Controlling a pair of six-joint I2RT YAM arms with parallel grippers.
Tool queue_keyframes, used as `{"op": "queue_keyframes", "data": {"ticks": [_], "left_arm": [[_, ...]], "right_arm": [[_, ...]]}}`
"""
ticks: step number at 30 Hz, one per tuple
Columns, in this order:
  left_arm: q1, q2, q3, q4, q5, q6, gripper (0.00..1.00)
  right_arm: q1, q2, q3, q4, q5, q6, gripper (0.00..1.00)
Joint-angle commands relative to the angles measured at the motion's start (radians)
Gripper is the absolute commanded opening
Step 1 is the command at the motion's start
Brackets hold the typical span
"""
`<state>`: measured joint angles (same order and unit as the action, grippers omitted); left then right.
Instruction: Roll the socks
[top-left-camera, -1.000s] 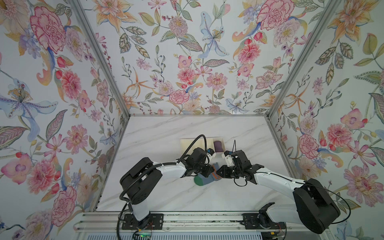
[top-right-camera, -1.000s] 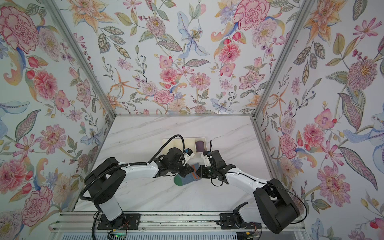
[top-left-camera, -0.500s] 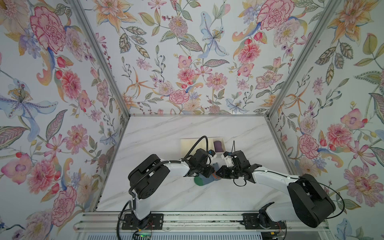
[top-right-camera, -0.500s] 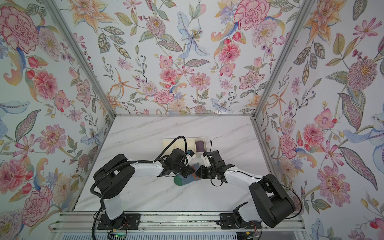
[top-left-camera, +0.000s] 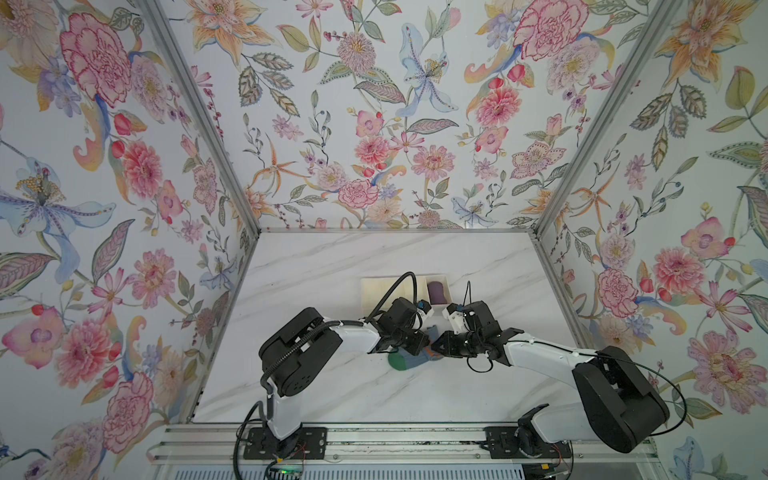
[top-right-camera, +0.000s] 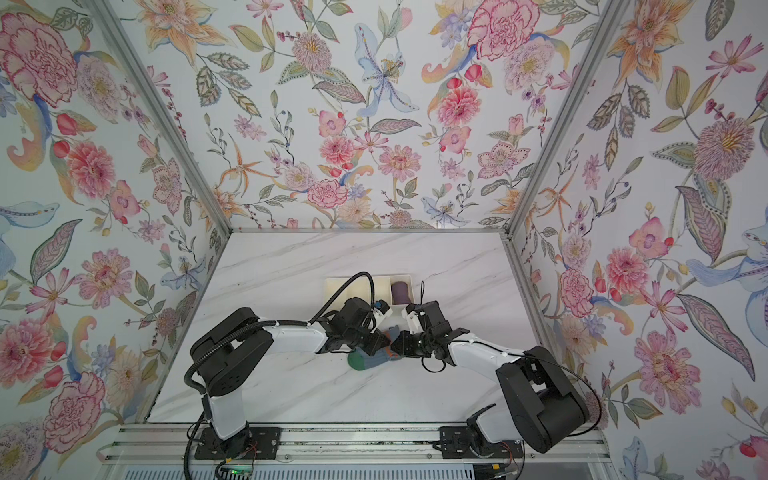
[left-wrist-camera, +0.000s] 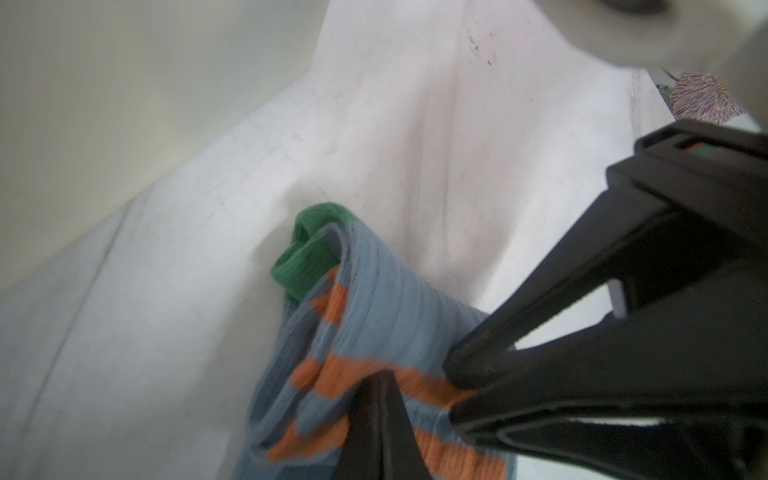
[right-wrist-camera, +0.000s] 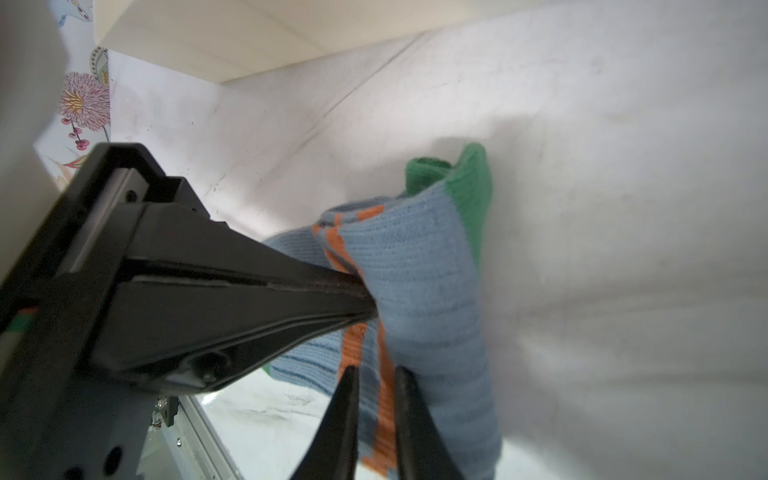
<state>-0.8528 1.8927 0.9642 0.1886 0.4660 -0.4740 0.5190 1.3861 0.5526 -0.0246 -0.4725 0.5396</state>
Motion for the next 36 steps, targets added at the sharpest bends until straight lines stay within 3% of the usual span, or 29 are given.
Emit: {"op": "queue_keyframes", "data": {"ticks": [1,8,14,26,36], "left_arm": [[0.004,0.03,-0.029,0.002,0.013,0.024,0.0],[0.004,0.022,-0.045,0.018,0.025,0.03,0.0],[0.004,0.012,-0.051,0.006,0.026,0.041,0.0],[0.004,0.006,-0.071,0.012,0.032,0.041,0.0],[0.004,0.006,-0.082,0.021,0.038,0.038,0.0]], "right_arm": [[-0.016,-0.061,-0.014,-0.028,-0.04,-0.006,0.27],[-0.097,-0.159,-0.042,-0.083,-0.04,-0.006,0.35],[-0.15,-0.14,-0.084,-0.091,-0.077,-0.002,0.39],[-0.185,-0.051,-0.157,0.083,-0.191,0.059,0.39],[-0.188,-0.002,-0.178,0.186,-0.213,0.098,0.39]]}}
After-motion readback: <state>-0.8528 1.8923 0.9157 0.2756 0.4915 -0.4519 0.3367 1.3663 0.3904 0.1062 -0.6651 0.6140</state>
